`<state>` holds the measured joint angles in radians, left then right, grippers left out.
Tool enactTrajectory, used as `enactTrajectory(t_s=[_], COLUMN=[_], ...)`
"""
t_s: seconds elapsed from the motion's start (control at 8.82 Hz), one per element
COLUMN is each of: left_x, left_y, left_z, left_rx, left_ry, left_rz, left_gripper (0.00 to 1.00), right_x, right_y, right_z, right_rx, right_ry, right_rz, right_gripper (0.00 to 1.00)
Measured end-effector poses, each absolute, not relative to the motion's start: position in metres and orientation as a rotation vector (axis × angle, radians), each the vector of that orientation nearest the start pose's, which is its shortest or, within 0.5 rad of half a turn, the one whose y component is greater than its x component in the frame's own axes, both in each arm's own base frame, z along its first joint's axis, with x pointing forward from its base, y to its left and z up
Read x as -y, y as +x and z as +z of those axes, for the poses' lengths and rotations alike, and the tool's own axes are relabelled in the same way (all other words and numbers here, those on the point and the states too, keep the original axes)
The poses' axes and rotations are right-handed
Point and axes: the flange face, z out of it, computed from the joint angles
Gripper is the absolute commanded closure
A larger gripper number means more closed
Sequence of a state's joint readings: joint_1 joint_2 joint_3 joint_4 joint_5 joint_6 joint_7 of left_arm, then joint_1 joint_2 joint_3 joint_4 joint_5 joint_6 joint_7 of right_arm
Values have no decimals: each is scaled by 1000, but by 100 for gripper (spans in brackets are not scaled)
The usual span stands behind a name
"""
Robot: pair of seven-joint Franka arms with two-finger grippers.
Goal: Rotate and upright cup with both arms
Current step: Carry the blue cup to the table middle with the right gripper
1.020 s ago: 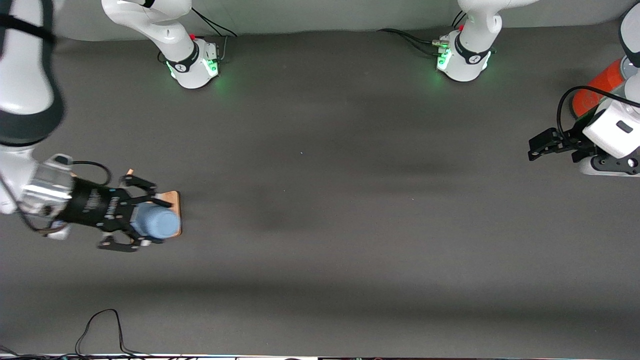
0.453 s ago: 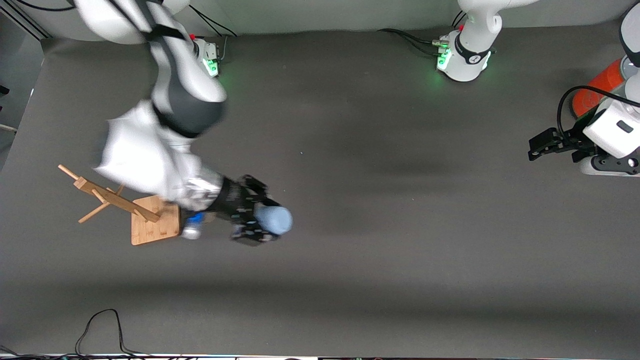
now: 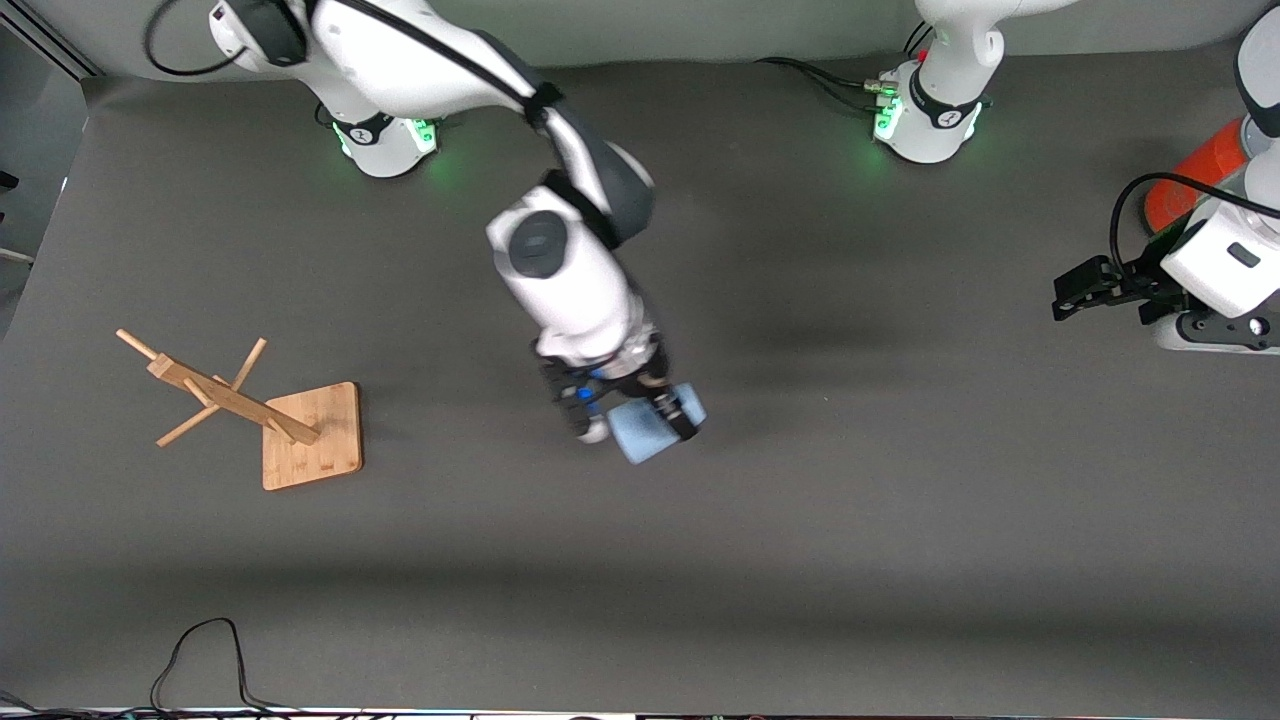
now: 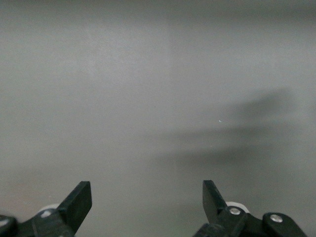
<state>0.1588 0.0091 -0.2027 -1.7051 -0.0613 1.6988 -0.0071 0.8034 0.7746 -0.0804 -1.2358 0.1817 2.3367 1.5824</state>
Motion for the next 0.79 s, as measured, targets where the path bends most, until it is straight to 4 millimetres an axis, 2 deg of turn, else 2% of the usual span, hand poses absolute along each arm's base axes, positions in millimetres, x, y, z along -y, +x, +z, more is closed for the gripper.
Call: enactTrajectory(t_s=[0.11,0.34,0.45,0.68,0.79], left_x=[35,60,64,62,61], left_y=[563,560,561,562,563], left_z=[564,558,553,539,529], left_rx=[64,245,280,375,462], left_ry=[-3218,-3203,-3198,-3175,-3150], left_rz=[49,100,120,208,265], left_gripper=[0,0,0,0,0], right_x=[-561,-597,-610,-622,-622], right_y=[550,516,497,468,462], right_z=[310,262,235,183,162], right_rx=[-1150,-916,-763,-557,-512], right_ry=[-2601,-2774,-2866,-2999,-3032], right_rz=[-121,-253,-302,-366,-376], right_gripper=[54,54,54,54,1])
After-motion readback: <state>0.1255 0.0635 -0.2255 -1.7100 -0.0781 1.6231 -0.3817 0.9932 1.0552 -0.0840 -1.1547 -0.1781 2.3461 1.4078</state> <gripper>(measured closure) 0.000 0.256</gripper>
